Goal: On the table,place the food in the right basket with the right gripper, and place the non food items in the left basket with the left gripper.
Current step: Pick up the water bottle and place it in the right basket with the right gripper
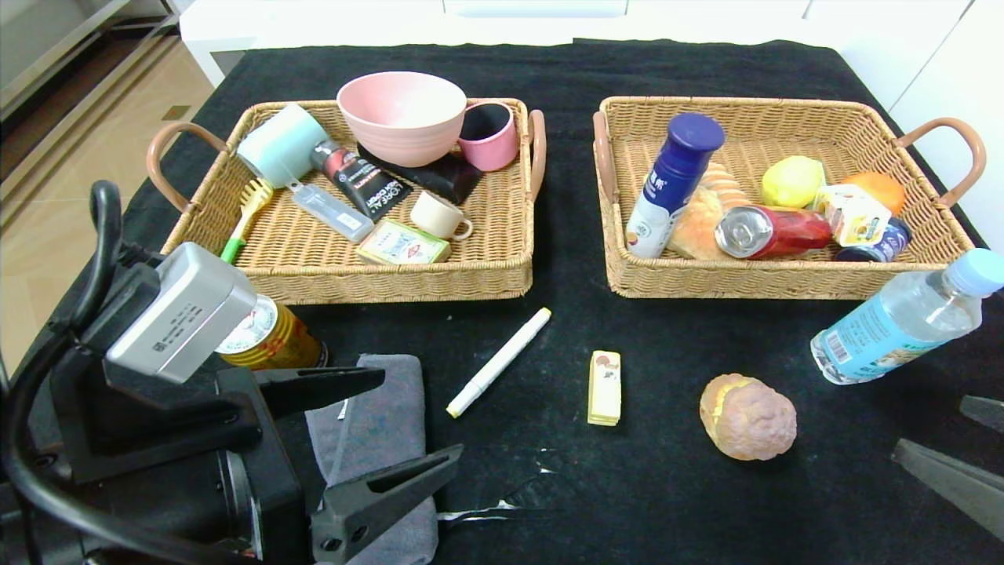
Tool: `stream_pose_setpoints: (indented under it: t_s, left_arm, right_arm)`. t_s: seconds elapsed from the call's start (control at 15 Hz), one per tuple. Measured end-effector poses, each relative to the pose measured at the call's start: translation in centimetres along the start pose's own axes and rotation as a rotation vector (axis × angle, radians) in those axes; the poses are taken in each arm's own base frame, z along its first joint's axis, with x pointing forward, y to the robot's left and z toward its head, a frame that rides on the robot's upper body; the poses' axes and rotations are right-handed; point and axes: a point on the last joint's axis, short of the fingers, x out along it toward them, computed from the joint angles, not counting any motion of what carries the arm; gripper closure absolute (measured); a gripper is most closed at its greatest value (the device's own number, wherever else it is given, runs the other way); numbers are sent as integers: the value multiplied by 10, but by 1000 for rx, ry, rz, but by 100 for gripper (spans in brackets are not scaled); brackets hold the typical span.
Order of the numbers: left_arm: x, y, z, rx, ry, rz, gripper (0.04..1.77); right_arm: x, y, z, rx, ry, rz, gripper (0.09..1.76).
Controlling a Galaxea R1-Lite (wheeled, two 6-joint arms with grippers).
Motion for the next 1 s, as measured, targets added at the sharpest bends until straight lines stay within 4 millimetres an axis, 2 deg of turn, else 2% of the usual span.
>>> stream_pose_setpoints:
  t_s: [0.33,0.47,0.73,1.0]
  left_arm:
    - [0,0,-1,1,1,5,9]
    - [-1,0,-1,1,-1,4,9]
    - [-4,-1,-2,2,-2,2,9]
    - [-7,-2,-3,3,-7,3,9]
  right_arm:
    - [2,-5,2,1,-34,-227,14]
    - [9,-7,7,7,-90,-275,14]
    - [29,-10,4,8,-127,-311,14]
    - [41,-20,4,-12,-98,-377,14]
